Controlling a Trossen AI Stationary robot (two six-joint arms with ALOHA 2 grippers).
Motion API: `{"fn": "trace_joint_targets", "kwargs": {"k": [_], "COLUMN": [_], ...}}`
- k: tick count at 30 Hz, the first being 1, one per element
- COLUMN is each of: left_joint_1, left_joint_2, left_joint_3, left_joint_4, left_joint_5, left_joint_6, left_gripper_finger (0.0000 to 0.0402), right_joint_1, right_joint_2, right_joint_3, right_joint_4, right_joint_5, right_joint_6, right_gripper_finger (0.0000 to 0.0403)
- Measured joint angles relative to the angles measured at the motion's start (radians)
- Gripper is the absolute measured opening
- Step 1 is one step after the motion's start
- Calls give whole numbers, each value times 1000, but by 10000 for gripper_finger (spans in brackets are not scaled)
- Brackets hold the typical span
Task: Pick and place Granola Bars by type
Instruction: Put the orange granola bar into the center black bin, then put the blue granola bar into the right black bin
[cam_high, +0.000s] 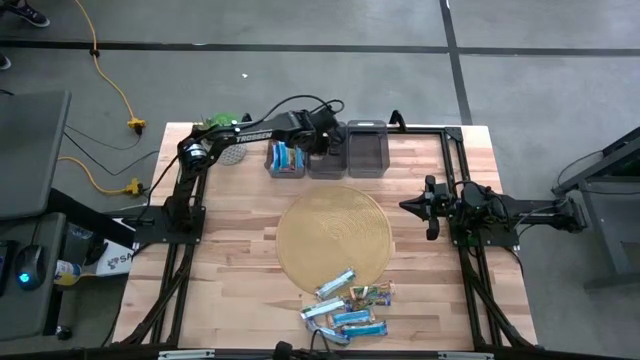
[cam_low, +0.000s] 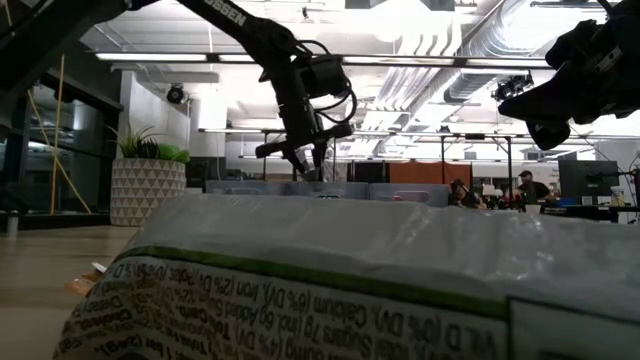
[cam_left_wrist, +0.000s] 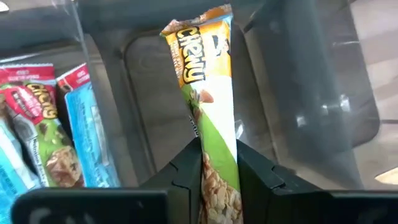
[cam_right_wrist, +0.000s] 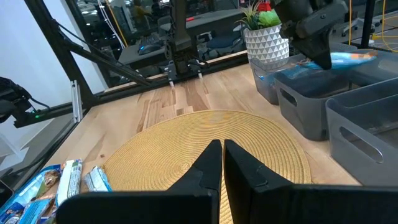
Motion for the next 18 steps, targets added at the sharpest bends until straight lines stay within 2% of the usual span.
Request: {"fn": "trace_joint_targets", "kwargs": {"k": [10, 18], "left_joint_1": [-6, -11], "left_joint_2": [0, 0], "left_joint_3": [0, 0], "left_joint_4": [-5, 50], "left_joint_5": [24, 59], "left_joint_6": [8, 82], "left_gripper_finger": [121, 125], "right_joint_1": [0, 0], "right_joint_2": [0, 0], "right_joint_3": [0, 0], "right_joint_4": [0, 0], "right_joint_5": [0, 0], "right_joint_6": [0, 0], "right_gripper_finger": [0, 0]}}
